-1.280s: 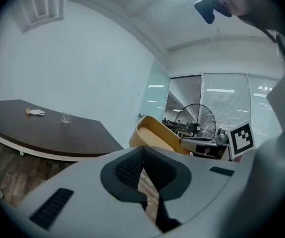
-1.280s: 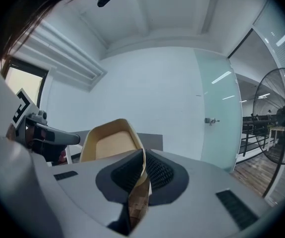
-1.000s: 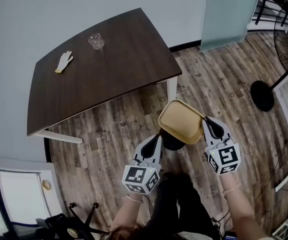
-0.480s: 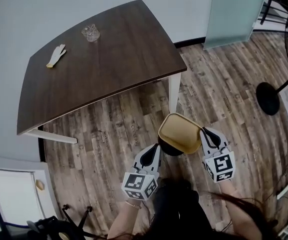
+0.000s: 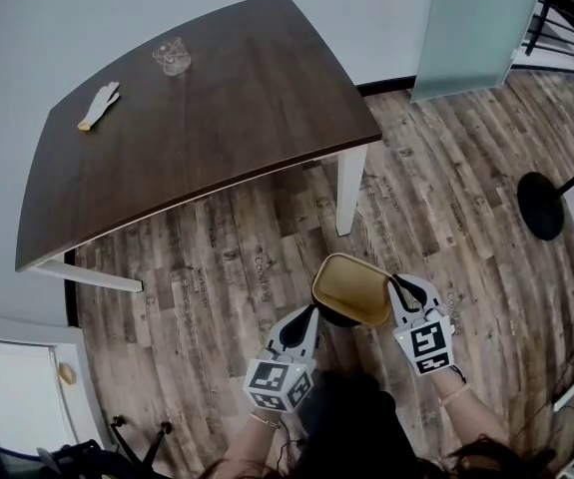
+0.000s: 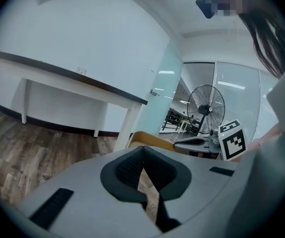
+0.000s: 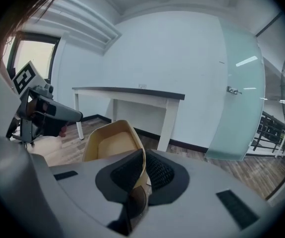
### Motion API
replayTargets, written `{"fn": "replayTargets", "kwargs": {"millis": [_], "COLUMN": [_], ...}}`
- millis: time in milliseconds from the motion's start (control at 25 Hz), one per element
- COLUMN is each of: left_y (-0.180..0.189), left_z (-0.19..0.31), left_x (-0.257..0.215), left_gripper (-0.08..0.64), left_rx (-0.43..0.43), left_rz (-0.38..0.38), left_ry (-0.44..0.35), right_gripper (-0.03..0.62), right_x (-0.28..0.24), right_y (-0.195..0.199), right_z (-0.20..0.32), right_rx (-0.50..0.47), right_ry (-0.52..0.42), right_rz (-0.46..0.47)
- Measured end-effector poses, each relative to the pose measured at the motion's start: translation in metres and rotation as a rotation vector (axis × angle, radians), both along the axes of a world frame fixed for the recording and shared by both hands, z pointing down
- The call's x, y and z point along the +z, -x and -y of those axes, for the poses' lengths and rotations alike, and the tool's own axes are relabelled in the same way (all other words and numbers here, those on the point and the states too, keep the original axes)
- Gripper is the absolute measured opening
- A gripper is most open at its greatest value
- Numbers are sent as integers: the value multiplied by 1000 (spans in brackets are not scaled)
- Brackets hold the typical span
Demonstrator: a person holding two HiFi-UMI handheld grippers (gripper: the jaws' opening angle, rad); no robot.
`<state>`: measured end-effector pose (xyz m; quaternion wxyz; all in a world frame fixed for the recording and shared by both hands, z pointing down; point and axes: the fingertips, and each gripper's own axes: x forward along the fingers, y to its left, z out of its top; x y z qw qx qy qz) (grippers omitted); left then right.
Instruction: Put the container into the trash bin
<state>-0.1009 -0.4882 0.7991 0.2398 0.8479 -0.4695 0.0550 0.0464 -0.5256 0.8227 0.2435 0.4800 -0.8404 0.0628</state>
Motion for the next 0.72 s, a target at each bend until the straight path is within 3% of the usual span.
{"fn": "replayTargets", "kwargs": {"millis": [280, 720], "left_y": [-6, -14], "left_z": [20, 41], "left_x": [45, 71], "left_gripper": [20, 20], "left_rx": [-5, -17], "left_rz": [-16, -42], "left_ry": [15, 41], "right_gripper": [28, 29], "right_x": [65, 163], "right_y": [10, 9], "right_z": [9, 18], "right_rx": [-65, -147], "right_ry": [47, 171], "right_rz": [-93, -267]}}
